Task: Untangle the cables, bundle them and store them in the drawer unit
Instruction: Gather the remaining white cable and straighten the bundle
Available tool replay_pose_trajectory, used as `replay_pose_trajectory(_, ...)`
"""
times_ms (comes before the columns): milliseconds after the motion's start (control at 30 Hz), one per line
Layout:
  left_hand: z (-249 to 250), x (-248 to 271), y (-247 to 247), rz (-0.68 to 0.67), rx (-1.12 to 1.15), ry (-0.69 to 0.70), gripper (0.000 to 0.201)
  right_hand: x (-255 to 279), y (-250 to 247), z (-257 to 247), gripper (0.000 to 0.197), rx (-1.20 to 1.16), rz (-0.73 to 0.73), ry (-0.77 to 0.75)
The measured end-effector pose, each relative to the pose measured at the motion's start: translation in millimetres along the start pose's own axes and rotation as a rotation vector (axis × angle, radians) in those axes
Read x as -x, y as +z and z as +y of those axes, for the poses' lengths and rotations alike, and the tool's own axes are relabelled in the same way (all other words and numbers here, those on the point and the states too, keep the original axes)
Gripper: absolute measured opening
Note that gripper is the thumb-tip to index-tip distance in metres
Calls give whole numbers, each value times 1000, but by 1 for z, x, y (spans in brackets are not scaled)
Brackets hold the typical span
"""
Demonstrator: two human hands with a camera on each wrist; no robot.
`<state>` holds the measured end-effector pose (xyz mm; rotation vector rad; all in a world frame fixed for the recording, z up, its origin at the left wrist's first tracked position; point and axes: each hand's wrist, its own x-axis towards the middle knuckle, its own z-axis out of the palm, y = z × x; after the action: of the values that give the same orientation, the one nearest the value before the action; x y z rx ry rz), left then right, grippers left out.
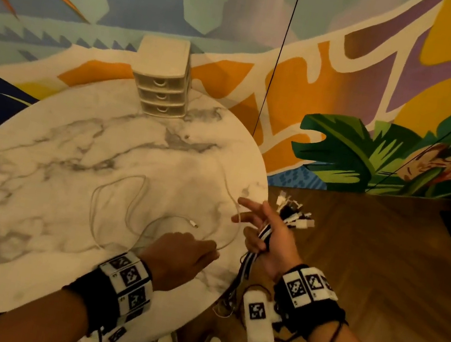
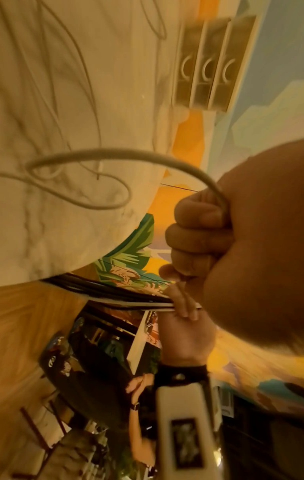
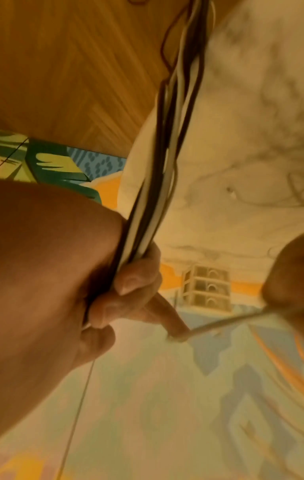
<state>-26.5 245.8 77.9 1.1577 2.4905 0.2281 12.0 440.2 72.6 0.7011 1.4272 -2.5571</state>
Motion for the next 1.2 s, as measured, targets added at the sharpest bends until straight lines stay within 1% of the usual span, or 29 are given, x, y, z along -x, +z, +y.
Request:
replay_pose_trajectory(67,-7,6,4,-11,-56,13,44,-4,1,-13,44,9,20,-26)
replay_pose_trajectory(133,-14,9,7,-28,-93,45,53,-5,6,-18,43,62,18,-7)
replay_pose_trajectory(200,-17,10,8,-52,-152,78,47,-6,14,-16,44,86,-12,47)
replay_pose_trajectory(267,-19,11,9,-73,-232,121,40,-6,21,-11,41,50,-30,94)
replay_pose_trajectory(367,-24,15,11,-100,-258,140,38,-10,23,-9,34,-1,20,105)
replay_pose_trajectory(433,-33,18,13,-100,-239,108,41,-13,23,-11,33,5,73,77)
replay_pose_trajectory(500,-42,19,15,-137,-253,79,41,-15,23,-13,33,5,122,31)
replay_pose_trajectory(600,-62,21,19,-279,-308,16,37,-17,22,-21,33,-23,202,-50)
replay_pose_trajectory(667,-78,24,22,-325,-315,-61,37,-18,19,-28,32,-57,237,-97)
replay_pose_trajectory(733,-92,25,22,-349,-289,-158,38,-17,17,-32,32,-60,247,-122)
replay_pose_trajectory(800,-102,23,18,-387,-272,-244,41,-15,19,-31,31,-13,231,-129)
replay_pose_trajectory(900,-107,14,-3,-444,-255,-334,47,-12,29,-23,30,38,188,-138)
replay_pose_trajectory(933,-103,7,-16,-434,-239,-321,51,-11,30,-22,30,40,180,-144)
replay_pose_trajectory(967,-95,-1,-32,-406,-175,-286,55,-10,31,-21,30,44,178,-147)
replay_pose_trajectory(1033,-75,-14,-67,-363,90,-198,61,-9,34,-21,32,61,188,-123)
replay_pose_trajectory(1100,-56,-21,-95,-366,327,-95,61,-8,38,-20,34,59,215,-82)
replay_pose_trajectory(1200,-41,-21,-116,-381,490,21,62,-5,40,-21,32,20,241,-91)
